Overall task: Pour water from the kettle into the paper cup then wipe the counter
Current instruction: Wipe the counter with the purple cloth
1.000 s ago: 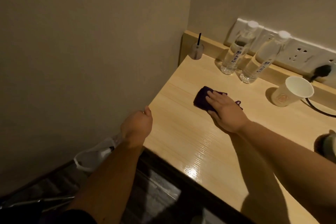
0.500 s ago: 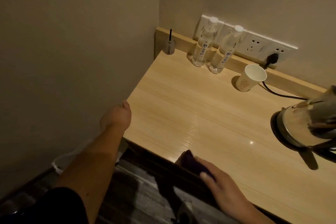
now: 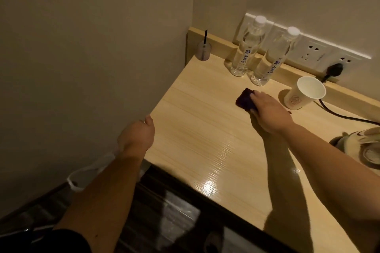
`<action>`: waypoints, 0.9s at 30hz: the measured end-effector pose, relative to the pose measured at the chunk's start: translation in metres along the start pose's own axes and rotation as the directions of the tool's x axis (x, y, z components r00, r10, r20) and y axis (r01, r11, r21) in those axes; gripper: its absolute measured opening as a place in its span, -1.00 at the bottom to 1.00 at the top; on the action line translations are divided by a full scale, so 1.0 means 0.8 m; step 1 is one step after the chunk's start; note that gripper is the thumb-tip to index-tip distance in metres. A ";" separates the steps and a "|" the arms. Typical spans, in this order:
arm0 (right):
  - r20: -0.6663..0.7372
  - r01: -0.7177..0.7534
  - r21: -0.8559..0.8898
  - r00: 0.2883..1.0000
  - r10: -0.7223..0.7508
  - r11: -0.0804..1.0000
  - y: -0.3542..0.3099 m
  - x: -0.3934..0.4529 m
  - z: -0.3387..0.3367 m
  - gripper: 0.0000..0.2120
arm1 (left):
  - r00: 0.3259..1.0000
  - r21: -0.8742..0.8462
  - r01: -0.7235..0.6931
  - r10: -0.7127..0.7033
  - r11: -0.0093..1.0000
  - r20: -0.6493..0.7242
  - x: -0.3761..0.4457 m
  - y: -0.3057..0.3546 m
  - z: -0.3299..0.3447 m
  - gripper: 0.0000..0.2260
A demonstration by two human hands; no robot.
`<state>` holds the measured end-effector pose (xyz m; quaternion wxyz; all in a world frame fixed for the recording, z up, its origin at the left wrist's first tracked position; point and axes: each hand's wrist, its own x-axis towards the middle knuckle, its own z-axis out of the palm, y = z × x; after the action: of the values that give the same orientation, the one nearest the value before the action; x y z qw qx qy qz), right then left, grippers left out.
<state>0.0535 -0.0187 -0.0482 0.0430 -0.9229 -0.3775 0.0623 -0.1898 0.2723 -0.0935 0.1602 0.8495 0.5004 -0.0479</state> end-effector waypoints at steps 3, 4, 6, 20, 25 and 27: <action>0.003 0.012 -0.027 1.000 -0.012 1.000 0.003 0.010 0.034 -0.51 | 1.000 0.009 -0.011 0.011 1.000 -0.008 -0.002 0.003 -0.004 -0.39; -0.003 0.018 -0.019 1.000 -0.018 1.000 0.003 0.006 0.037 -0.50 | 1.000 0.016 -0.013 0.013 1.000 -0.011 -0.003 0.002 -0.003 -0.40; 0.006 0.067 0.007 0.998 -0.067 0.998 0.001 -0.014 0.042 -0.50 | 1.000 0.025 -0.018 0.018 1.000 -0.010 -0.003 0.001 -0.003 -0.43; 0.115 0.239 0.232 0.956 -0.271 0.943 -0.117 -0.358 0.077 -0.56 | 0.999 0.023 -0.039 0.039 0.999 0.031 -0.016 0.006 -0.011 -0.32; 0.316 -0.390 0.850 0.915 0.250 0.354 -0.130 -0.362 0.009 -0.48 | 0.998 0.037 -0.042 0.040 0.998 0.049 -0.019 0.008 -0.013 -0.32; 0.558 -0.518 0.830 0.757 0.341 -0.208 -0.115 -0.349 -0.018 -0.56 | 0.998 0.017 -0.044 0.043 0.999 0.049 -0.020 0.008 -0.014 -0.33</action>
<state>-0.2057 -0.1496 0.0009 0.6253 -0.6733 0.1208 0.3756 -0.1929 0.2592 -0.0773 0.1656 0.8602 0.4772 -0.0695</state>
